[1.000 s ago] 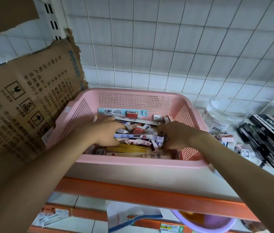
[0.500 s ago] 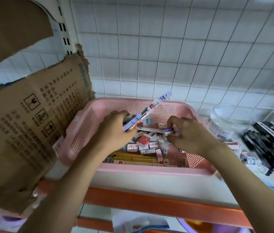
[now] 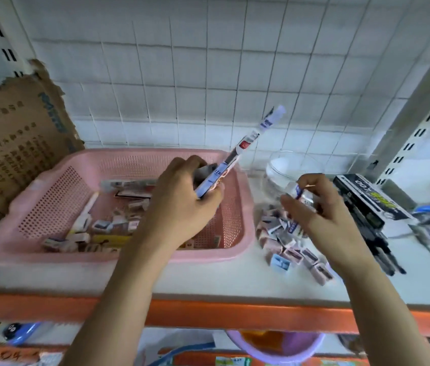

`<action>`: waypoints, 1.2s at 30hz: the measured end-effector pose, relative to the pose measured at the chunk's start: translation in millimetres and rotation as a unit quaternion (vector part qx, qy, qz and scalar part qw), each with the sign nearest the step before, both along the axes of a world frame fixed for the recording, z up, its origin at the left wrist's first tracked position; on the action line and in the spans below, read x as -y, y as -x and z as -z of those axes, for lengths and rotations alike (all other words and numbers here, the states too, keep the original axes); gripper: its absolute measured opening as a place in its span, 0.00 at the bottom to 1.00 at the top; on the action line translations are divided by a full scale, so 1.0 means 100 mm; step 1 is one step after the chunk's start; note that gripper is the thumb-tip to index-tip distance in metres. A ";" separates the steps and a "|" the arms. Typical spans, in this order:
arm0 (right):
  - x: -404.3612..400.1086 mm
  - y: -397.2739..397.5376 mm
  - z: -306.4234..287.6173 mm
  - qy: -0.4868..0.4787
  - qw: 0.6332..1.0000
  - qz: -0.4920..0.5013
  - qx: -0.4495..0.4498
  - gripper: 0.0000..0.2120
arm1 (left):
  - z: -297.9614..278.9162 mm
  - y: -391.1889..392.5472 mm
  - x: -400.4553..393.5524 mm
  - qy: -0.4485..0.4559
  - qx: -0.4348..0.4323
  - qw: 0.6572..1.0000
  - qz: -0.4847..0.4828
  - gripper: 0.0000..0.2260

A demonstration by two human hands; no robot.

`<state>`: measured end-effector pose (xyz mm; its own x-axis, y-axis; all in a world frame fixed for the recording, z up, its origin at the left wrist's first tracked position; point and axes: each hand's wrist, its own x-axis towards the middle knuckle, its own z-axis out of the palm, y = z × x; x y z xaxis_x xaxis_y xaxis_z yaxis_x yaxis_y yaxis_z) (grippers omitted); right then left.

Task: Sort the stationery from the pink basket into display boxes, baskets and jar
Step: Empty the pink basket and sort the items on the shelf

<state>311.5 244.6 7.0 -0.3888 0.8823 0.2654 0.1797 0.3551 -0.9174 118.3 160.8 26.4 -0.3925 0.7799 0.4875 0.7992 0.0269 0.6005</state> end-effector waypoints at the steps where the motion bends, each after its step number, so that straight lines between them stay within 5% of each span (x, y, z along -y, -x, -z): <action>1: -0.06 -0.16 0.02 0.029 0.999 -0.001 -0.018 0.08 | -0.03 -0.17 -0.09 -0.006 0.013 1.000 0.010 0.06; 10: -0.55 -1.46 0.14 0.105 0.994 0.009 0.004 0.07 | 0.00 -1.62 -0.73 0.012 0.240 0.966 0.096 0.10; 14: -0.68 -1.71 0.21 0.107 0.994 -0.030 0.015 0.07 | 0.18 -1.82 -0.83 0.037 0.499 0.863 0.067 0.05; 17: -0.73 -1.76 0.27 0.104 0.993 -0.049 0.021 0.08 | 0.28 -1.82 -0.85 0.013 0.610 0.792 0.036 0.03; 27: -0.79 -1.69 0.25 0.088 0.992 -0.074 0.058 0.07 | 0.38 -1.49 -1.10 0.022 0.626 0.779 0.026 0.01; 34: -0.83 -1.64 0.31 0.084 0.992 -0.081 0.055 0.07 | 0.38 -1.38 -1.06 0.022 0.597 0.799 0.073 0.20; 36: -0.84 -1.61 0.33 0.075 0.992 -0.080 0.054 0.08 | 0.37 -1.35 -1.05 0.034 0.590 0.802 0.086 0.17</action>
<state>472.9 328.9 -25.9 -0.5457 0.8337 0.0843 0.2327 0.2475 -0.9405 253.4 266.2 -10.8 -0.4326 0.8812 -0.1907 -0.3297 0.0422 0.9432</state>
